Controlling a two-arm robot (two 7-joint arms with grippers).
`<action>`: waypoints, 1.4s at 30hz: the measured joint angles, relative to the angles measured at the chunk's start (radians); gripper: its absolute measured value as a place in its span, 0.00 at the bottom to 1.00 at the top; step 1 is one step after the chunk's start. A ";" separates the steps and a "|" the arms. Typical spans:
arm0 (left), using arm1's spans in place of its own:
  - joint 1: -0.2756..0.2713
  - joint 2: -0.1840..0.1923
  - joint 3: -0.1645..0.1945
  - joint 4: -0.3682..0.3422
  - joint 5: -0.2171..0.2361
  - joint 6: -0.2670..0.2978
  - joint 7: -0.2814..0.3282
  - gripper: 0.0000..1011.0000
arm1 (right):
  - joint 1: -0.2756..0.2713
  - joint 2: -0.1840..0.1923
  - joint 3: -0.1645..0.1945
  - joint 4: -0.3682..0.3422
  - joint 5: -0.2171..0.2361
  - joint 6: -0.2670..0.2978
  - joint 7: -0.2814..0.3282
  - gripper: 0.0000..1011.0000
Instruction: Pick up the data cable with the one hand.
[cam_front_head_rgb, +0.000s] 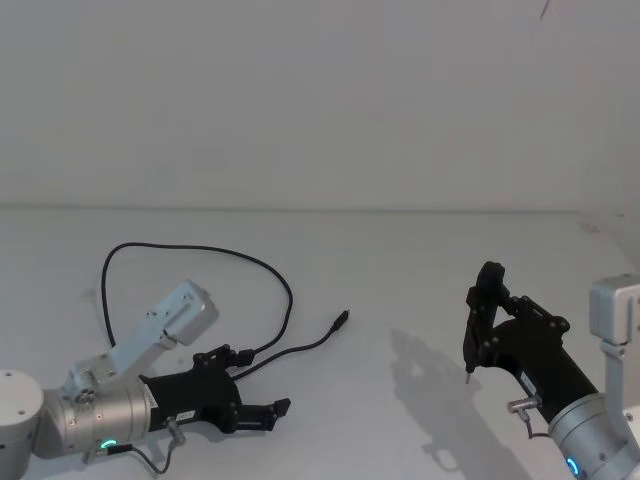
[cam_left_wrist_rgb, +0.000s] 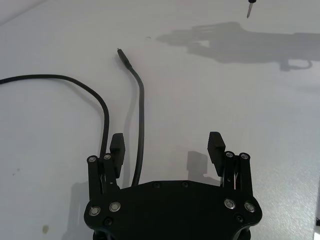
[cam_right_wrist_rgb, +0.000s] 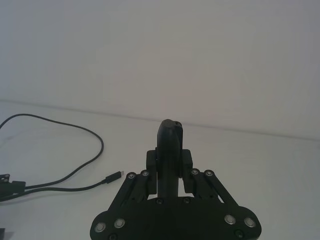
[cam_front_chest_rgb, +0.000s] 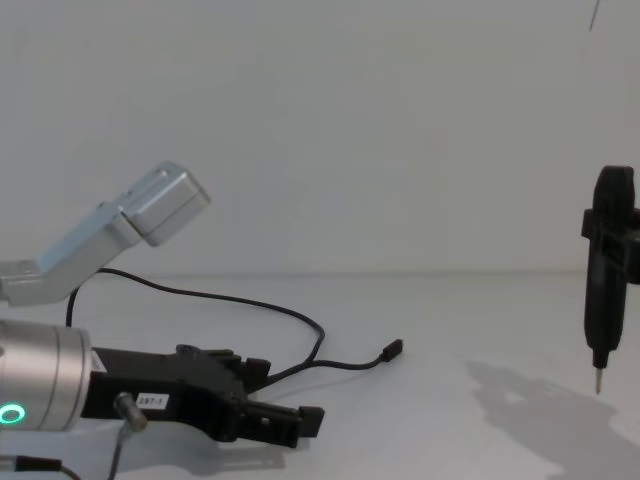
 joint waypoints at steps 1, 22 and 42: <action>-0.001 -0.002 0.001 0.005 -0.001 -0.002 0.000 0.99 | 0.000 0.000 0.000 0.000 0.000 0.000 0.000 0.28; -0.045 -0.076 0.011 0.122 0.001 -0.051 0.020 0.68 | 0.000 0.000 0.000 0.000 0.000 0.000 0.000 0.28; -0.065 -0.115 0.012 0.176 0.022 -0.078 0.017 0.04 | 0.000 0.000 0.000 0.000 0.000 0.000 0.000 0.28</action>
